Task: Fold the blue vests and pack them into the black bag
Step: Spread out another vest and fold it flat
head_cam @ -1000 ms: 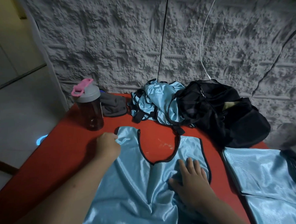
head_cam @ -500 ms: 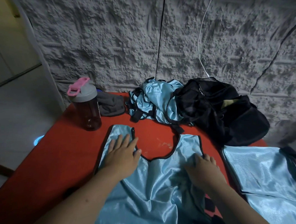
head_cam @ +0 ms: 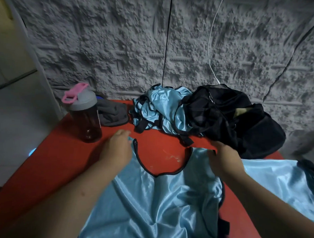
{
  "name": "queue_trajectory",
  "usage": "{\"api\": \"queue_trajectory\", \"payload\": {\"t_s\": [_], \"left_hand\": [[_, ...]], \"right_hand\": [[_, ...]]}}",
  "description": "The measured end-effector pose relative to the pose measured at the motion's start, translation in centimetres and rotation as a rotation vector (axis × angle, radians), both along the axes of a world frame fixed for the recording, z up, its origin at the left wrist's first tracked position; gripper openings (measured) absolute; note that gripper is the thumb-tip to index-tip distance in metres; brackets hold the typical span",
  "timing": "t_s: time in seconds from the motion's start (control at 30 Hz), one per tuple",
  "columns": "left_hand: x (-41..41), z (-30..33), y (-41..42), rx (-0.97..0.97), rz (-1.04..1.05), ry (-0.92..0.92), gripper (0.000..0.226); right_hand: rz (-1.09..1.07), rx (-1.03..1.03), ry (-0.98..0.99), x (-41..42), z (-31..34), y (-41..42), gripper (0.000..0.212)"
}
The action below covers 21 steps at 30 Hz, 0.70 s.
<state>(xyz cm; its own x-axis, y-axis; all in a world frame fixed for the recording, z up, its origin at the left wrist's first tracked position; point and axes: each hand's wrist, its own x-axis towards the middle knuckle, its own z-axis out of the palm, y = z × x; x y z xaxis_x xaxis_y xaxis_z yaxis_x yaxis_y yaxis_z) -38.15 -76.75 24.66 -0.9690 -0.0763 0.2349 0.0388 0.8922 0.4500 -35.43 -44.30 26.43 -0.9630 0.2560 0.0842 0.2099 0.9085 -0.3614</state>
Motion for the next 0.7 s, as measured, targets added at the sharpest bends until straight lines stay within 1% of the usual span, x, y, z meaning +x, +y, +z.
{"api": "queue_trajectory", "payload": {"t_s": [0.1, 0.13, 0.17, 0.23, 0.33, 0.37, 0.43, 0.53, 0.63, 0.7], "left_hand": [[-2.4, 0.5, -0.4, -0.083, -0.042, -0.098, 0.043], [-3.0, 0.5, -0.6, -0.109, -0.034, -0.138, 0.044], [-3.5, 0.3, -0.9, -0.124, -0.031, -0.157, 0.037], [-4.0, -0.1, -1.6, -0.147, -0.006, -0.185, 0.014], [-4.4, -0.6, -2.1, -0.105, 0.036, -0.174, 0.024], [-4.5, -0.5, -2.2, -0.075, 0.049, -0.150, 0.023], [-5.1, -0.2, -2.2, -0.004, 0.076, -0.105, 0.017], [-6.0, 0.2, -1.9, 0.031, 0.106, -0.080, 0.010], [-6.1, 0.5, -1.2, 0.027, 0.113, -0.018, 0.005], [-5.0, 0.6, -0.6, 0.095, 0.082, -0.037, 0.026]], "right_hand": [[0.030, 0.096, -0.084, -2.9, -0.3, 0.4, 0.030], [0.055, 0.148, -0.139, -3.5, -0.6, 0.3, 0.030], [0.082, 0.208, -0.193, -4.0, -0.8, 0.2, 0.032], [0.129, 0.288, -0.230, -4.6, -1.0, -0.2, 0.036], [0.139, 0.361, -0.160, -5.1, -0.8, -0.4, 0.035], [0.121, 0.388, -0.125, -5.2, -0.4, -0.5, 0.033], [0.061, 0.422, -0.048, -5.4, 0.2, -0.3, 0.028], [0.018, 0.440, -0.015, -6.0, 1.0, -0.1, 0.025], [0.005, 0.373, 0.001, -6.5, 1.3, -0.5, 0.024], [-0.005, 0.284, 0.026, -5.9, 1.4, -1.1, 0.024]]}}
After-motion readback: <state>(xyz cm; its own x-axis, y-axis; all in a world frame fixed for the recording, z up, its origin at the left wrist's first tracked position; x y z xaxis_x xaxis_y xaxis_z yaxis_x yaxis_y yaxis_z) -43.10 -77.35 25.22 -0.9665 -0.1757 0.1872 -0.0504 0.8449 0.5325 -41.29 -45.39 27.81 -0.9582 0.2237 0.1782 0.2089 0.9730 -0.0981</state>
